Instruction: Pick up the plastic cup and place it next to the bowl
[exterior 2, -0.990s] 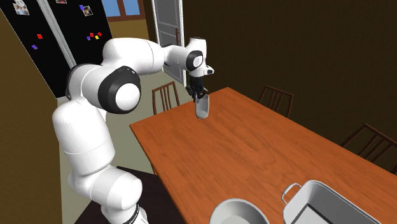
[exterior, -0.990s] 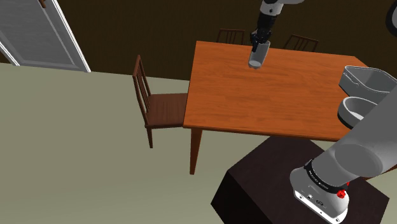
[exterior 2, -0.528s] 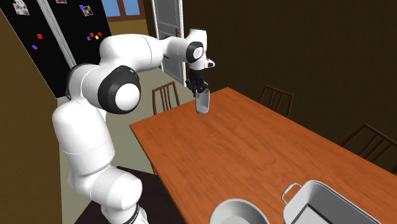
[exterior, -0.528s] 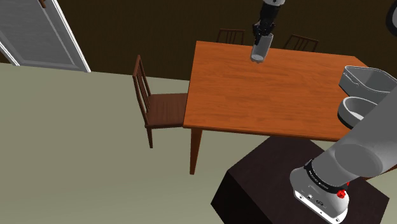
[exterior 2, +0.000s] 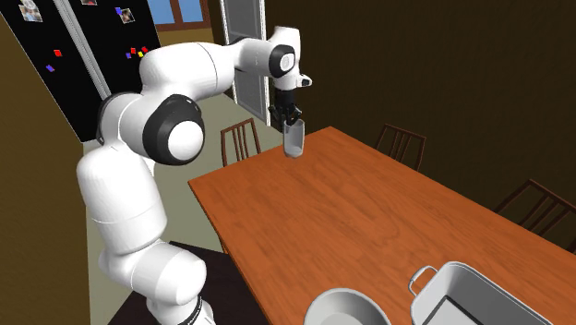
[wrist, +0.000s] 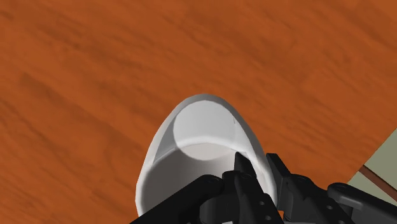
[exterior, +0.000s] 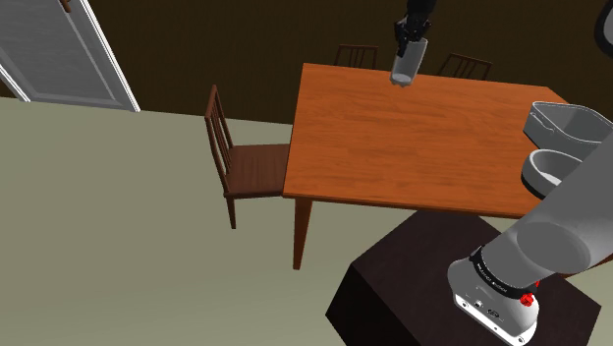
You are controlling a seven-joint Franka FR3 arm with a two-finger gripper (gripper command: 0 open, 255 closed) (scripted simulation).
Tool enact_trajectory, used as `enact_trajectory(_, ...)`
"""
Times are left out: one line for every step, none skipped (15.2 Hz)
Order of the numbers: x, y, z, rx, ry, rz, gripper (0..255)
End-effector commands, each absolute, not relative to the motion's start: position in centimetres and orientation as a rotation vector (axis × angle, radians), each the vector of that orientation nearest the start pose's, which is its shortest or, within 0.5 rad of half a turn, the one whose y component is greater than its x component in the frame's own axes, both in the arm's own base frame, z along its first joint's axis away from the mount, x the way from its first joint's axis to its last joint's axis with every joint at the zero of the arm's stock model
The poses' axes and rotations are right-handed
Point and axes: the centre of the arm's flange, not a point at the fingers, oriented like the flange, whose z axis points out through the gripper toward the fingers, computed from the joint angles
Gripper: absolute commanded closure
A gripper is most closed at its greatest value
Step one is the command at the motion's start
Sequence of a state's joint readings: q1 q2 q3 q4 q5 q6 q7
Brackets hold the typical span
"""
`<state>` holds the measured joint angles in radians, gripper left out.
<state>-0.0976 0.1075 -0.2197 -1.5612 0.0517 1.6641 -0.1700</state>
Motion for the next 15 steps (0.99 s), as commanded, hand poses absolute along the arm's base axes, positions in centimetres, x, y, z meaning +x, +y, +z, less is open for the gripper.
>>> enact_trajectory(55.5, -18.0, 58.0, -3.105, 0.235, -0.008, 255)
enact_trajectory(54.3, -18.6, 58.0, -3.105, 0.235, -0.008, 255)
enact_trajectory(53.1, -19.2, 58.0, -3.105, 0.235, -0.008, 255)
enact_trajectory(52.0, -19.8, 58.1, -3.105, 0.235, -0.008, 255)
enact_trajectory(50.8, -20.3, 58.1, -3.105, 0.235, -0.008, 255)
enact_trajectory(49.6, -20.9, 58.1, -3.105, 0.235, -0.008, 255)
enact_trajectory(48.4, -21.5, 58.1, -3.105, 0.235, -0.008, 255)
enact_trajectory(47.2, -22.1, 58.1, -3.105, 0.235, -0.008, 255)
enact_trajectory(46.1, -22.7, 58.1, -3.105, 0.235, -0.008, 255)
enact_trajectory(44.9, -23.3, 58.1, -3.105, 0.235, -0.008, 255)
enact_trajectory(43.7, -23.9, 58.1, -3.105, 0.235, -0.008, 255)
enact_trajectory(42.5, -24.5, 58.1, -3.105, 0.235, -0.008, 255)
enact_trajectory(41.3, -25.1, 58.1, -3.105, 0.235, -0.008, 255)
enact_trajectory(40.2, -25.7, 58.1, -3.105, 0.235, -0.008, 255)
enact_trajectory(39.0, -26.3, 58.1, -3.105, 0.235, -0.008, 255)
